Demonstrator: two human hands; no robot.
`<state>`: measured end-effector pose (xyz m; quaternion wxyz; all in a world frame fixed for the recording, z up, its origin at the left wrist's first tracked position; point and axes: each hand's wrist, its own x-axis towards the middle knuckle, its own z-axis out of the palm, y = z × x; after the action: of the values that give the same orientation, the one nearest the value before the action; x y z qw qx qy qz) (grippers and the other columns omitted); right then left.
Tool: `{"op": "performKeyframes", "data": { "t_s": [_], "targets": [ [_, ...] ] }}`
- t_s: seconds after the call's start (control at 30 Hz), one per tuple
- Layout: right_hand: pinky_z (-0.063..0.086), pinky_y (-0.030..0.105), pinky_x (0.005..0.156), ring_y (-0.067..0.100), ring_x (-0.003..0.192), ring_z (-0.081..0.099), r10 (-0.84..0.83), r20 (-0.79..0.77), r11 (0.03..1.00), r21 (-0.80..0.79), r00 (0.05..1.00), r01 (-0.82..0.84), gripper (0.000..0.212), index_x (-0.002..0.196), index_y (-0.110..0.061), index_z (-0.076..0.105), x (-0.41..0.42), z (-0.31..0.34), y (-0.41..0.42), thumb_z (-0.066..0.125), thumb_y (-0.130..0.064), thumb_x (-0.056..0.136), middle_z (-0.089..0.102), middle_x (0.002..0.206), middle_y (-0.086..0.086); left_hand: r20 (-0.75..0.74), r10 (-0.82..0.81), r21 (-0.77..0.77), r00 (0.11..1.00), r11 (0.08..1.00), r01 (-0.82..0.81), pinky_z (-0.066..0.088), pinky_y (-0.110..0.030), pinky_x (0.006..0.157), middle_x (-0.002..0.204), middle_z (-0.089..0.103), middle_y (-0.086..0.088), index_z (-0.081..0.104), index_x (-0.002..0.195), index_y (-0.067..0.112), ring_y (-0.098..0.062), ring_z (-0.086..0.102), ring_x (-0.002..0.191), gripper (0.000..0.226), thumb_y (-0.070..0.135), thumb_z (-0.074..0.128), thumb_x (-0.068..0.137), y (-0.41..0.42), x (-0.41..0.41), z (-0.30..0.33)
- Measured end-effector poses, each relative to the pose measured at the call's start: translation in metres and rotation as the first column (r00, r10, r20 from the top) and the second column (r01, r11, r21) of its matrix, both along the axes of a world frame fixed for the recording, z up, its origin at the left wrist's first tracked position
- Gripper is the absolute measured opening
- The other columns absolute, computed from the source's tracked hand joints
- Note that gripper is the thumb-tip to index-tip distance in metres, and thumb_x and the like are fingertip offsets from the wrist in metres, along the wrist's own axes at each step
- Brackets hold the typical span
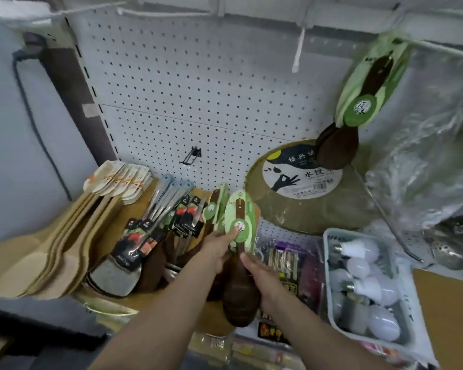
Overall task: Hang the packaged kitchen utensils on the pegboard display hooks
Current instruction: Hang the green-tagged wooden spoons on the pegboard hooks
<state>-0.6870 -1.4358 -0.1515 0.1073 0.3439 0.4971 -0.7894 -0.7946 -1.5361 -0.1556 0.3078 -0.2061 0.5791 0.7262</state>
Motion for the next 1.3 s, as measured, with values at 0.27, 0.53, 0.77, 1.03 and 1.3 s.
{"op": "performKeyframes", "data": {
  "t_s": [0.27, 0.53, 0.77, 1.03, 1.3],
  "targets": [
    [0.058, 0.047, 0.094, 0.031, 0.094, 0.076, -0.072, 0.076, 0.995, 0.078, 0.994, 0.066, 0.040, 0.116, -0.016, 0.075, -0.026, -0.009, -0.014, 0.085, -0.032, 0.080, 0.078, 0.103, 0.012, 0.002, -0.126, -0.049, 0.992, 0.991, 0.126, 0.062, -0.038, 0.081, 0.108, 0.075, -0.010, 0.068, 0.115, 0.008, -0.027, 0.073, 0.094, 0.037, 0.024, 0.081, 0.085, -0.010, -0.040, -0.018],
    [0.062, 0.042, 0.085, 0.032, 0.092, 0.076, -0.129, 0.106, 0.987, 0.114, 0.986, 0.117, 0.036, 0.111, -0.012, 0.076, -0.041, -0.020, -0.009, 0.086, -0.027, 0.079, 0.078, 0.100, 0.014, -0.021, -0.206, -0.205, 0.978, 0.959, 0.197, 0.059, -0.037, 0.080, 0.103, 0.073, -0.008, 0.067, 0.088, 0.015, -0.027, 0.068, 0.096, 0.019, 0.022, 0.083, 0.083, -0.005, -0.061, -0.024],
    [0.061, 0.040, 0.085, 0.032, 0.092, 0.076, -0.084, 0.083, 0.988, 0.140, 0.993, 0.072, 0.035, 0.110, -0.011, 0.077, -0.049, -0.021, -0.008, 0.086, -0.026, 0.080, 0.078, 0.099, 0.014, 0.016, -0.192, -0.206, 0.981, 0.960, 0.191, 0.061, -0.044, 0.086, 0.116, 0.069, -0.011, 0.061, 0.098, 0.014, -0.031, 0.067, 0.106, 0.033, 0.021, 0.087, 0.079, -0.013, -0.069, -0.017],
    [0.062, 0.040, 0.086, 0.028, 0.090, 0.077, -0.024, 0.091, 0.980, 0.198, 0.996, 0.006, 0.035, 0.108, -0.012, 0.079, -0.075, -0.026, -0.026, 0.087, -0.030, 0.079, 0.079, 0.098, 0.011, -0.008, -0.074, -0.187, 0.997, 0.980, 0.071, 0.052, -0.030, 0.057, 0.113, 0.069, -0.013, 0.063, 0.119, 0.004, -0.028, 0.068, 0.092, 0.045, 0.018, 0.084, 0.082, -0.030, -0.078, -0.010],
    [0.061, 0.041, 0.090, 0.025, 0.090, 0.076, 0.001, 0.094, 0.931, 0.362, 0.996, -0.035, 0.031, 0.106, -0.020, 0.078, -0.084, -0.034, -0.023, 0.083, -0.040, 0.082, 0.079, 0.096, 0.005, -0.052, -0.008, -0.135, 0.999, 0.991, 0.001, 0.050, -0.030, 0.073, 0.088, 0.067, -0.004, 0.061, 0.086, 0.013, -0.019, 0.063, 0.078, 0.018, 0.016, 0.079, 0.087, -0.024, -0.063, -0.009]
  ]
}}
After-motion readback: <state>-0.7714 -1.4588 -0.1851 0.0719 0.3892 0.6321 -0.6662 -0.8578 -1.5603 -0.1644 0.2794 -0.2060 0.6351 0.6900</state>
